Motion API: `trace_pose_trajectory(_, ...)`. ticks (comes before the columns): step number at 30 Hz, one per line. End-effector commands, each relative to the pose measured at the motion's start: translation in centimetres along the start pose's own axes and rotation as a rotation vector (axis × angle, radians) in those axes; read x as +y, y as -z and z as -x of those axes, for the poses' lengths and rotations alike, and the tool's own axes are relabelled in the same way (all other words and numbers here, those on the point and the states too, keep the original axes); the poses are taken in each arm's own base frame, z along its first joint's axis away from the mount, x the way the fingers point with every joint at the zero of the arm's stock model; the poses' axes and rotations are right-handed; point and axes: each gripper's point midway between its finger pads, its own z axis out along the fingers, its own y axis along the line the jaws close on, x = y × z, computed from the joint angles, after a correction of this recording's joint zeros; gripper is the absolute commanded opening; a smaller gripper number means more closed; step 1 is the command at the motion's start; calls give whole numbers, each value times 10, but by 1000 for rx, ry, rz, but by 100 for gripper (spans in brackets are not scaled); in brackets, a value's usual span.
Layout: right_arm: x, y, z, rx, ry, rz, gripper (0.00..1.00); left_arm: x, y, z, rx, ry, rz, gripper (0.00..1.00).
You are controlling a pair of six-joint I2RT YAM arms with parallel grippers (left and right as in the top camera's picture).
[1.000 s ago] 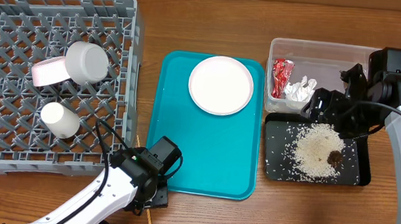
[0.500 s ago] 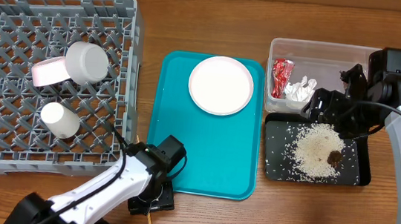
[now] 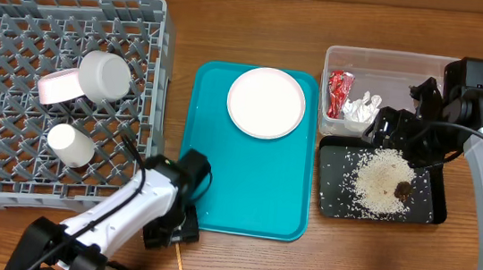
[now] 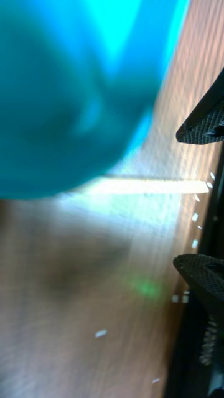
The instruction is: Sort waste into correct bins and load items into the dishwasher
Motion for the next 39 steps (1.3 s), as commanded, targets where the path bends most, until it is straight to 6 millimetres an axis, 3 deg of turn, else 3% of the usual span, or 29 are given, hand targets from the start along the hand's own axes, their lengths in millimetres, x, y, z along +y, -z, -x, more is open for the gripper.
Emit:
trace_pose_trajectory(1, 6, 14, 5, -52, 20, 8, 94, 1, 25, 25, -77, -50, 6, 59)
trace_pose_trajectory(11, 5, 14, 4, -50, 19, 7, 94, 34, 32, 48, -58, 132, -35, 60)
trace_pose_trajectory(15, 5, 14, 4, -50, 19, 7, 94, 38, 32, 52, -61, 138, -43, 59)
trace_pose_trajectory(27, 5, 14, 4, -50, 19, 7, 94, -6, 28, 11, -21, -117, -17, 61)
trace_pose_trajectory(39, 5, 14, 4, -49, 19, 7, 94, -5, -7, -5, 22, -24, -30, 64)
